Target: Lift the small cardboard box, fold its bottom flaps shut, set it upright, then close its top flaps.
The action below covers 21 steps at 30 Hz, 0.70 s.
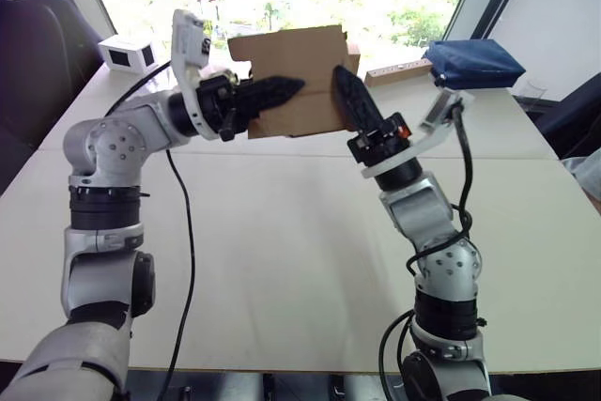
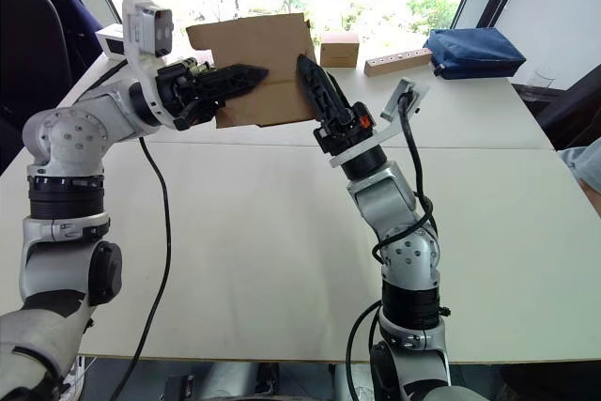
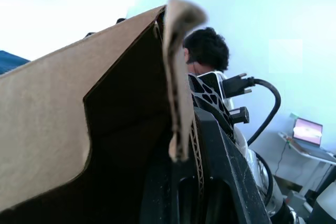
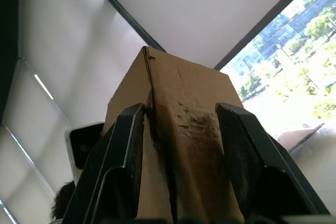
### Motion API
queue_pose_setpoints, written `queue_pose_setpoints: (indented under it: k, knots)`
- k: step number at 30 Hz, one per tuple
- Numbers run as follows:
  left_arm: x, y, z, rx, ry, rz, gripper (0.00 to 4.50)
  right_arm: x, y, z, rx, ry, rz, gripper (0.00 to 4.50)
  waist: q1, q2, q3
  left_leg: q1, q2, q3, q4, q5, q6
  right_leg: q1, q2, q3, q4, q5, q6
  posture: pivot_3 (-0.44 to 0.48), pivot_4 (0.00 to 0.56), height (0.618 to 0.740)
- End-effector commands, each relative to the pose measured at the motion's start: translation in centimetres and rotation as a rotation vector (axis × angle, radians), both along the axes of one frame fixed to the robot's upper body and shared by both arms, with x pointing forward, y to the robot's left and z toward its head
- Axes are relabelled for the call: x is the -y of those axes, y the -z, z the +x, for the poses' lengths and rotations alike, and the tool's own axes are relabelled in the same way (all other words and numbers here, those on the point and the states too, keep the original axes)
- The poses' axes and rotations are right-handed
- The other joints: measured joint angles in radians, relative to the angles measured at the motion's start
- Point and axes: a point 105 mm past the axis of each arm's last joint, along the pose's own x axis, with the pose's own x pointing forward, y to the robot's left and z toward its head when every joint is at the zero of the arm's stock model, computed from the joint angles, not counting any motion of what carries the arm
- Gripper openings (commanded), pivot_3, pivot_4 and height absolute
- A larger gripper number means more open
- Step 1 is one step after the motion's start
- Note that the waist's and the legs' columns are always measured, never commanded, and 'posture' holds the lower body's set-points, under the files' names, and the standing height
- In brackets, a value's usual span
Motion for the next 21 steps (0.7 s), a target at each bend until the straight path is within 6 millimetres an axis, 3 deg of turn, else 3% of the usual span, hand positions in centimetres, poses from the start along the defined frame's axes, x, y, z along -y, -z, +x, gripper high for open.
queue_pose_setpoints:
  k: [1, 12, 21]
  knots:
    - [0.5, -0.7, -0.4, 0.048, 0.009, -0.002, 0.0, -1.8, -2.2, -1.7, 0.098, -0.076, 0.011, 2.2, 0.0, 0.0, 0.0, 0.0, 0.0, 0.0, 0.0, 0.0, 0.0, 0.0, 0.0, 0.0, 0.0, 0.0, 0.0, 0.0, 0.15, 0.74]
    - [0.7, -0.8, 0.1, 0.048, -0.015, -0.017, 0.0, -3.5, -2.3, -2.7, 0.143, -0.116, -0.066, 2.2, 0.0, 0.0, 0.0, 0.0, 0.0, 0.0, 0.0, 0.0, 0.0, 0.0, 0.0, 0.0, 0.0, 0.0, 0.0, 0.0, 0.15, 0.74]
    - [-0.2, -1.3, -0.6, 0.057, 0.022, -0.004, 0.0, 0.3, -1.3, -3.6, 0.114, -0.119, -0.095, 2.2, 0.001, 0.0, 0.0, 0.0, 0.0, 0.0, -0.001, 0.0, 0.0, 0.0, 0.0, 0.0, -0.001, 0.0, 0.0, 0.0, 0.15, 0.74]
